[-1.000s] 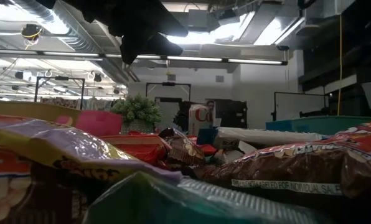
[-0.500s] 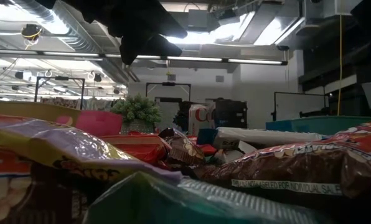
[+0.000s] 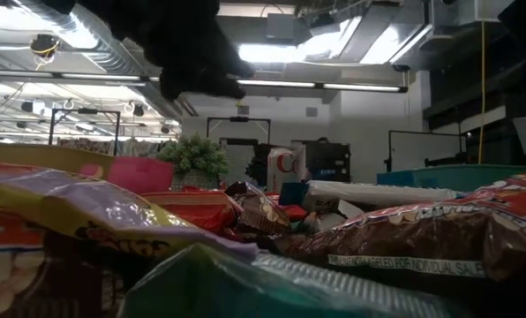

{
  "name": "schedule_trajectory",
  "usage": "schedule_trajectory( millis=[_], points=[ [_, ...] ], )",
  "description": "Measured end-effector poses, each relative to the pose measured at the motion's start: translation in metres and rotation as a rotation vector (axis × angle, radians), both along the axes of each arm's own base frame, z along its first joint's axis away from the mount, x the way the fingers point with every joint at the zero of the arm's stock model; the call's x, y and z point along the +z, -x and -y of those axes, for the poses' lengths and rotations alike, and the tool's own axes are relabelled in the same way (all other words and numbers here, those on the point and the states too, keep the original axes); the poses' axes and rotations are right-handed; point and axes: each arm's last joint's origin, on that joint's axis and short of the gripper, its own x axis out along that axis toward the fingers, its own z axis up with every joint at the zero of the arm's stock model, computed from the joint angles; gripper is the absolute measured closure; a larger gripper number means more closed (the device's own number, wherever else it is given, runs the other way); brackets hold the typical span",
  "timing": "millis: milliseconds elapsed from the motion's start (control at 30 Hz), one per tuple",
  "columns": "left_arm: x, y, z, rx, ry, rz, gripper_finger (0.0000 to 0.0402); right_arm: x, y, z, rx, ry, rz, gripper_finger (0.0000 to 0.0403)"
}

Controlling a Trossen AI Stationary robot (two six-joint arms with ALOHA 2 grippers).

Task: Sort candy
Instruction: Put the green gummy into the green bin

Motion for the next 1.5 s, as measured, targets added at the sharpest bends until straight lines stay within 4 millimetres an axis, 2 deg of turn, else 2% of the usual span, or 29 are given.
schedule_trajectory(
  millis=[233, 367, 500, 767, 967, 1100, 1267, 1500],
  points=[
    [-0.012, 0.008, -0.002, 0.040, 0.022, -0.137, 0.0233, 0.000, 0.000, 0.000, 0.001, -0.002, 0.003, 0.0195],
    [-0.016, 0.005, -0.002, 0.019, 0.038, -0.162, 0.0233, 0.000, 0.000, 0.000, 0.000, 0.007, 0.009, 0.0195],
    [-0.003, -0.004, -0.004, -0.015, 0.081, -0.133, 0.0236, 0.000, -0.001, 0.000, 0.000, 0.011, 0.017, 0.0195],
    [0.019, -0.018, -0.005, -0.032, 0.048, -0.140, 0.0238, 0.000, -0.001, 0.000, 0.000, 0.010, 0.019, 0.0196],
    [0.030, -0.048, 0.010, -0.110, 0.084, -0.121, 0.0238, 0.000, -0.002, -0.001, 0.000, 0.009, 0.032, 0.0196],
    [0.020, -0.059, 0.017, -0.124, 0.043, -0.270, 0.0238, 0.000, -0.003, -0.001, 0.000, 0.004, 0.040, 0.0196],
    [0.001, -0.057, 0.014, -0.007, 0.052, -0.493, 0.0238, 0.000, -0.003, -0.001, 0.000, 0.005, 0.040, 0.0196],
    [-0.025, -0.059, 0.011, 0.086, 0.085, -0.583, 0.0238, 0.000, -0.003, -0.001, 0.000, 0.002, 0.045, 0.0196]
  ],
)
